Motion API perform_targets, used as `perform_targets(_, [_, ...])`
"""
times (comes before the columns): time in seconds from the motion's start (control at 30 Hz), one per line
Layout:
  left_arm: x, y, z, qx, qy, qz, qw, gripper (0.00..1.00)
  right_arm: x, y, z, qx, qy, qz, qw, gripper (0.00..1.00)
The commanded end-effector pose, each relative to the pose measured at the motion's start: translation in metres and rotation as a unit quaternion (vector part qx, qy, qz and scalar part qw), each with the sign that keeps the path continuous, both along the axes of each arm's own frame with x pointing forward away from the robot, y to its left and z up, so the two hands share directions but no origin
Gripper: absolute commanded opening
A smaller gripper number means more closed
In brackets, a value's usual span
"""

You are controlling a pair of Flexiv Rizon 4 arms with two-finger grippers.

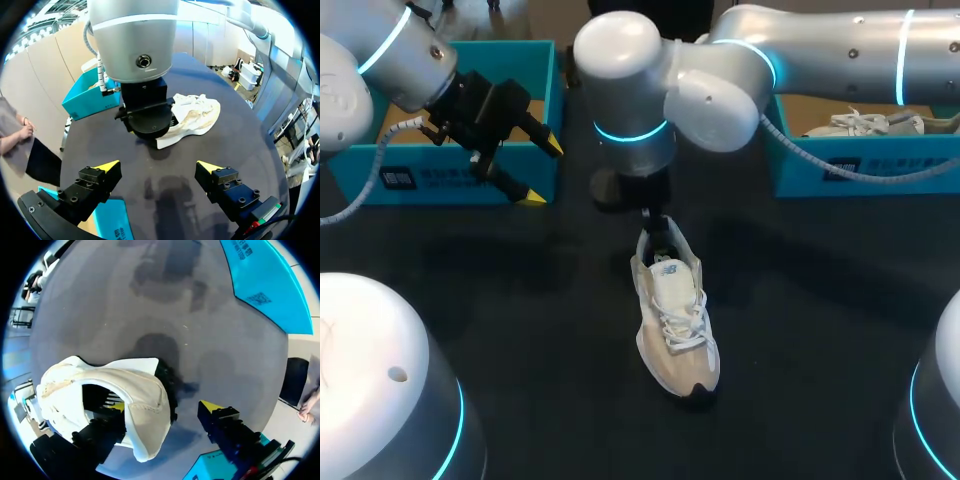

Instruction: Take the shoe out of the shoebox, open the shoe tongue, remove and reinsert the insole, then place the shoe into the shoebox

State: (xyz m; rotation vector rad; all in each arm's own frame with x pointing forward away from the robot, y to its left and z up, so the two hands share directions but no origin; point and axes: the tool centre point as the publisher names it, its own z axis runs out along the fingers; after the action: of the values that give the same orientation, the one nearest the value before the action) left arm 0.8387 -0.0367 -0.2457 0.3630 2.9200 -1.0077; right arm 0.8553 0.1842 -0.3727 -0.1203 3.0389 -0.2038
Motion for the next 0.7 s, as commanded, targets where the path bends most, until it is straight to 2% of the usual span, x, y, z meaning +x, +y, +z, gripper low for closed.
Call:
perform_targets(0.03, [-0.0011,0.0003,0.0007,0.002,-0.001,0.000,1.000,1.00,-0.0003,-0.0050,0.0002,0.003,0.001,0.003,1.000,0.60])
perform_targets(0.07, [-0.0011,0.0003,0.0007,0.002,-0.001,0.000,1.000,1.00,0.0001,-0.0046,-0.0005,0.003,0.003,0.004,1.000,0.49])
perform_targets(0.17, [-0.0011,0.0003,0.0007,0.002,-0.001,0.000,1.000,1.00,0.0003,-0.0036,-0.0027,0.001,0.005,0.007,1.000,0.36])
perform_targets(0.2, [-0.0011,0.0003,0.0007,0.002,-0.001,0.000,1.000,1.00,-0.0001,-0.0029,-0.0036,0.000,0.006,0.007,1.000,0.26])
perform_targets(0.23, [-0.0011,0.0003,0.0007,0.002,-0.001,0.000,1.000,1.00,-0.0007,-0.0025,-0.0047,0.000,0.006,0.008,1.000,0.09])
perform_targets(0.27, [-0.0011,0.0003,0.0007,0.002,-0.001,0.000,1.000,1.00,-0.0015,-0.0022,-0.0058,-0.002,0.007,0.006,1.000,0.00])
perform_targets(0.7, [-0.0011,0.0003,0.0007,0.002,-0.001,0.000,1.000,1.00,-0.0081,-0.0019,-0.0034,-0.010,-0.006,-0.031,0.999,0.00])
